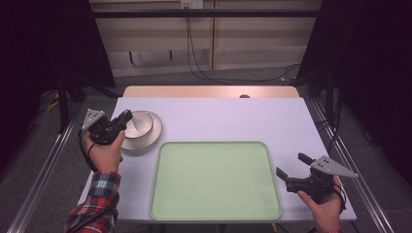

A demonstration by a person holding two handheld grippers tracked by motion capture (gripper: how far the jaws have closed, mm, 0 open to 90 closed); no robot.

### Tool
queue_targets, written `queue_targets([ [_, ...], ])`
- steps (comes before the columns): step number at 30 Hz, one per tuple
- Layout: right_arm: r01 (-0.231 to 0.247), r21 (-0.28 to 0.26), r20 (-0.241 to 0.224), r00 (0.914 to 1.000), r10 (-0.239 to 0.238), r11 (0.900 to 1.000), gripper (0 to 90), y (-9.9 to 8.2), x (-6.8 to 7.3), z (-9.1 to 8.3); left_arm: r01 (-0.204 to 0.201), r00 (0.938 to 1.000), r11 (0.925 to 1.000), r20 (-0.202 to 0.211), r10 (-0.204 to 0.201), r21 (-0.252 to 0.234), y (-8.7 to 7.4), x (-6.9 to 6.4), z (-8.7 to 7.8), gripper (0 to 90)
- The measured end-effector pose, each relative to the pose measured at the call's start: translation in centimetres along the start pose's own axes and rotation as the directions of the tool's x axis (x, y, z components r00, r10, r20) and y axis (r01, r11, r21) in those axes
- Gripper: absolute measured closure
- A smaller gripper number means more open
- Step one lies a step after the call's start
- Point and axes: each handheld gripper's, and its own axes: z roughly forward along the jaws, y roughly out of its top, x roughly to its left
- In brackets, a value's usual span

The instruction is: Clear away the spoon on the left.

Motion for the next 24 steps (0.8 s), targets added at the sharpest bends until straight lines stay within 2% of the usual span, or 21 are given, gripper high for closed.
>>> queue_targets([
  [11, -0.006, 0.0, -0.007, 1.0, 0.006, 1.0, 2.3, 0.0, 0.1, 0.2, 0.002, 0.9997, 1.0, 0.025, -0.002, 0.001, 1.5, -0.5, -0.8, 85.4],
  [13, -0.002, 0.0, -0.01, 0.9999, 0.002, 1.0, 2.1, 0.1, 0.1, 0.2, -0.017, 0.9995, 0.9998, 0.028, 0.017, -0.005, 2.2, -1.0, -0.9, 85.4],
  [16, -0.001, -0.002, -0.009, 1.0, 0.001, 1.0, 1.9, 0.1, 0.1, 0.3, -0.017, 0.9993, 0.9998, 0.034, 0.017, -0.009, 2.5, -1.2, -1.1, 85.4],
  [18, 0.002, 0.0, -0.008, 1.0, -0.002, 1.0, 1.8, 0.1, 0.1, 0.3, -0.017, 0.9981, 0.9998, 0.058, 0.018, -0.014, 3.0, -1.6, -1.2, 85.4],
  [20, 0.005, 0.001, -0.01, 0.9999, -0.005, 1.0, 1.7, 0.1, 0.1, 0.4, -0.016, 0.9982, 0.9999, 0.058, 0.016, -0.007, 3.0, -1.7, -1.3, 85.4],
  [21, 0.006, 0.0, -0.012, 0.9999, -0.006, 1.0, 1.6, 0.1, 0.2, 0.4, -0.014, 0.9966, 0.9998, 0.081, 0.015, -0.013, 3.2, -2.0, -1.4, 85.4],
  [23, 0.007, -0.001, -0.012, 0.9999, -0.007, 1.0, 1.6, 0.1, 0.2, 0.4, -0.021, 0.997, 0.9997, 0.074, 0.022, -0.011, 3.3, -2.1, -1.5, 85.4],
  [24, 0.009, 0.0, -0.015, 0.9999, -0.009, 1.0, 1.6, 0.1, 0.3, 0.4, -0.011, 0.9958, 0.9999, 0.091, 0.012, -0.009, 3.5, -2.2, -1.6, 85.4],
])
